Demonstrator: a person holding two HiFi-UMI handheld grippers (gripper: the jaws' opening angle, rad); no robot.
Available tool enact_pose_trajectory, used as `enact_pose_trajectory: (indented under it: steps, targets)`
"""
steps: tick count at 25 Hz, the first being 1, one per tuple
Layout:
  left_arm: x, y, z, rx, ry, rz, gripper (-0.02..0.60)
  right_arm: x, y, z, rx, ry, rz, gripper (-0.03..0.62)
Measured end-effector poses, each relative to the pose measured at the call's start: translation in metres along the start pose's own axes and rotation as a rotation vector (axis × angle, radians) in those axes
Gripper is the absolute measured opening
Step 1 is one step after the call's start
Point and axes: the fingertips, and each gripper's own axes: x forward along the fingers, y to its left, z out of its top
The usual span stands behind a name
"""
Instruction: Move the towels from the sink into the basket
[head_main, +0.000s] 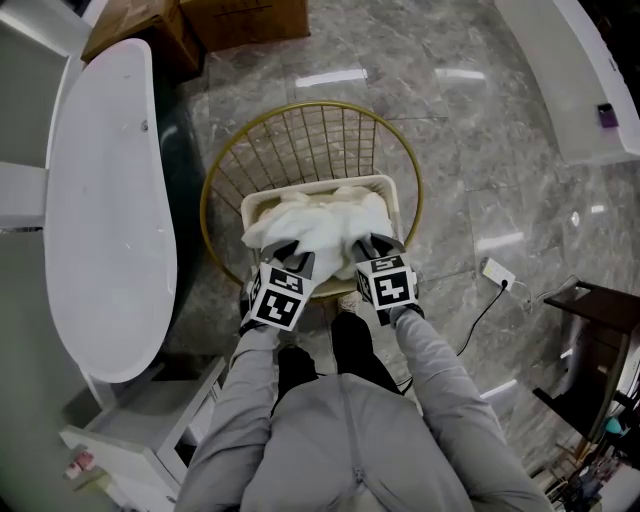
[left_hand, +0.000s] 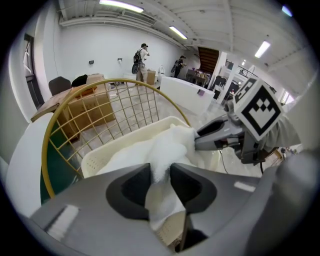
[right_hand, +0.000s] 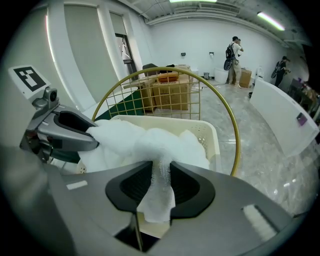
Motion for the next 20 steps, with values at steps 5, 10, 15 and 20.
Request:
enact_pose_trajectory:
  steps: [5,10,15,20]
  targets:
    - [-0.007,-0.005,0.000,0.013,-0.010,-0.010,0.157,-0.007,0.004,0.001,-0.005,-0.013,0.003,0.104]
    - [-0.019,-0.006,0.000,0.017,-0.028,-0.011,0.172,-0.020,0.008,0.005,-0.001,-0.030,-0.007,0.129]
    - [-0.035,-0.009,0.002,0.020,-0.055,-0.011,0.172,-0.044,0.012,0.018,0.009,-0.102,-0.035,0.129]
    - [-0.056,-0.009,0.010,0.024,-0.106,0.010,0.172,-0.073,0.017,0.039,0.017,-0.188,-0.050,0.129]
